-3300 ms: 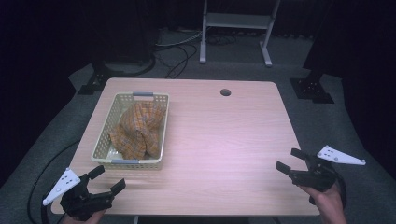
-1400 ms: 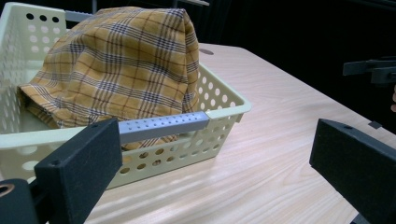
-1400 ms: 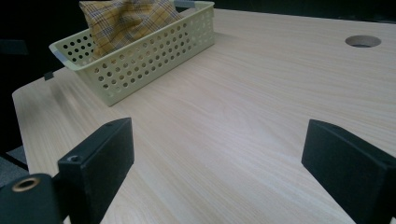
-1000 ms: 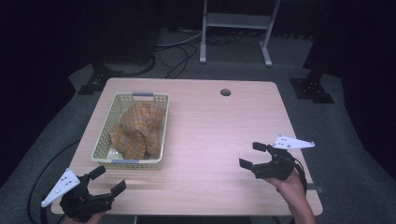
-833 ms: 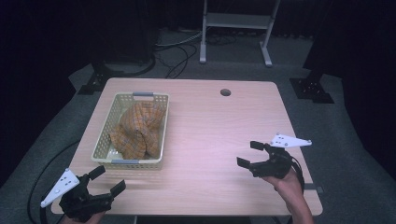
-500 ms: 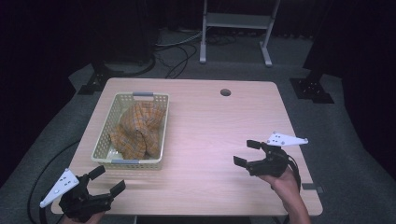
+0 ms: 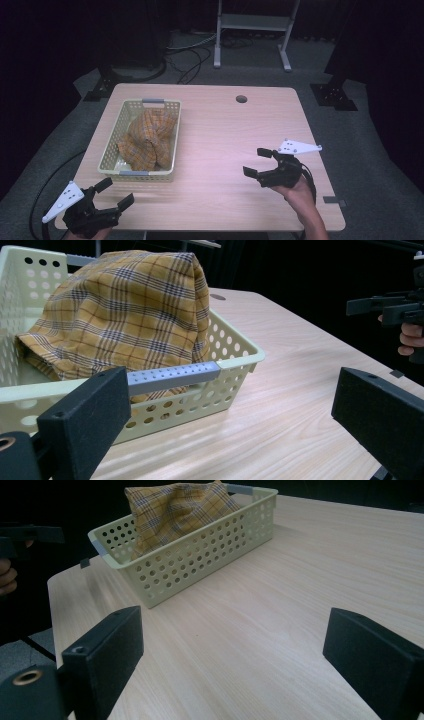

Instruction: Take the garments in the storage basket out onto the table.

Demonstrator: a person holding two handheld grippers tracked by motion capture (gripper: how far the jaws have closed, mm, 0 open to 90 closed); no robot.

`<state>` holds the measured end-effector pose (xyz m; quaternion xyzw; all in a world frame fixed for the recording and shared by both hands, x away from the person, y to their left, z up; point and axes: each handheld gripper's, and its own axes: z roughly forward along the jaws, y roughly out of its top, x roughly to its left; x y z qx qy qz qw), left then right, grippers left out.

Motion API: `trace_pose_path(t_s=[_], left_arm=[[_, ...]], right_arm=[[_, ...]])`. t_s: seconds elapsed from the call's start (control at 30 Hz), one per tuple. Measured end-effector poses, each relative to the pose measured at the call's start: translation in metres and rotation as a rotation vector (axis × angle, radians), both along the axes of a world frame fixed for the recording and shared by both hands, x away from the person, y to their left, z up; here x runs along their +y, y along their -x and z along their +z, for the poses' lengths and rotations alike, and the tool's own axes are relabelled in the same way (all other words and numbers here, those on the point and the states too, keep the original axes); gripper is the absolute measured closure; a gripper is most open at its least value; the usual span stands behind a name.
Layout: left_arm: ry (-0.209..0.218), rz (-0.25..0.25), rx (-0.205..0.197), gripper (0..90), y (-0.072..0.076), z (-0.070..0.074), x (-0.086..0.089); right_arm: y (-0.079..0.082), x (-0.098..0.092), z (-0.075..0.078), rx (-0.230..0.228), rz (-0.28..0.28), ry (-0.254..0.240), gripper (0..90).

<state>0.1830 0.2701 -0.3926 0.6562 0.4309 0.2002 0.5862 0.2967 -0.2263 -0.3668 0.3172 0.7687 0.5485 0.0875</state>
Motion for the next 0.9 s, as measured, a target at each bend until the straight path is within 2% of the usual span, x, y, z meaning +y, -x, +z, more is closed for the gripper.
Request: trace_pose_path(t_s=[0.27, 0.9], left_arm=[[-0.001, 0.001, -0.001, 2.4, 0.0, 0.0, 0.001], [-0.002, 0.0, 0.001, 2.4, 0.0, 0.0, 0.001]], right_arm=[[-0.003, 0.008, 0.002, -0.001, 0.016, 0.007, 9.1], [-0.013, 0.046, 0.008, -0.003, 0.081, 0.035, 9.1]])
